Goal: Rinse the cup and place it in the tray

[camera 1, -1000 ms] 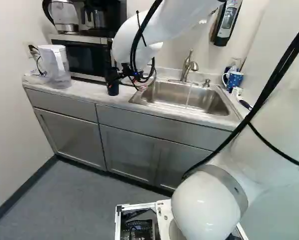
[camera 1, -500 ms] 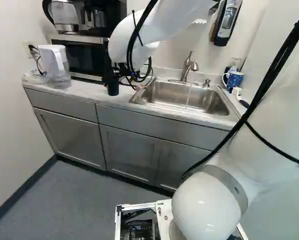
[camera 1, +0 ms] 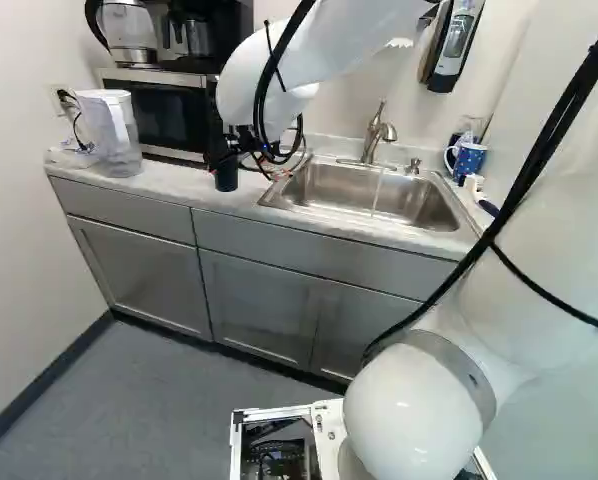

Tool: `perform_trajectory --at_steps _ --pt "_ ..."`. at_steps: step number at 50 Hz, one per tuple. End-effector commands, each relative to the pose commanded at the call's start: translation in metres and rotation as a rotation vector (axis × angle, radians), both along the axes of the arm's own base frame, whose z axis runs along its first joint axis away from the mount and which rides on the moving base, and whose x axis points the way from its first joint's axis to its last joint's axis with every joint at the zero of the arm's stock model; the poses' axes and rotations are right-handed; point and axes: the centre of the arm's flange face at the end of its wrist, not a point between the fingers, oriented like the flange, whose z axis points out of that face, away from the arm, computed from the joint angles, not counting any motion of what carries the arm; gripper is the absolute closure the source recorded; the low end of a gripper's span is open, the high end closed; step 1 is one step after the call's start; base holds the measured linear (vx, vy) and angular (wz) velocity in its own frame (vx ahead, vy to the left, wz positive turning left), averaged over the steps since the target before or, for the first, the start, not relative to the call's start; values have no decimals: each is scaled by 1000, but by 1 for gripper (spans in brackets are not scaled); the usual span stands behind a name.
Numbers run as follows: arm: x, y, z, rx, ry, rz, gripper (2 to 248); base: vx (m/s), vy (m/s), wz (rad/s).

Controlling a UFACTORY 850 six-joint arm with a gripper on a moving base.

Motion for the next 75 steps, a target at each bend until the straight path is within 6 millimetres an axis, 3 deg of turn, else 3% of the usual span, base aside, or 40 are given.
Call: perform_trajectory --at_steps 35,75 --pt "-7 3 14 95 -186 12 3 0 0 0" --pt "-5 9 -10 160 -310 22 3 0 0 0"
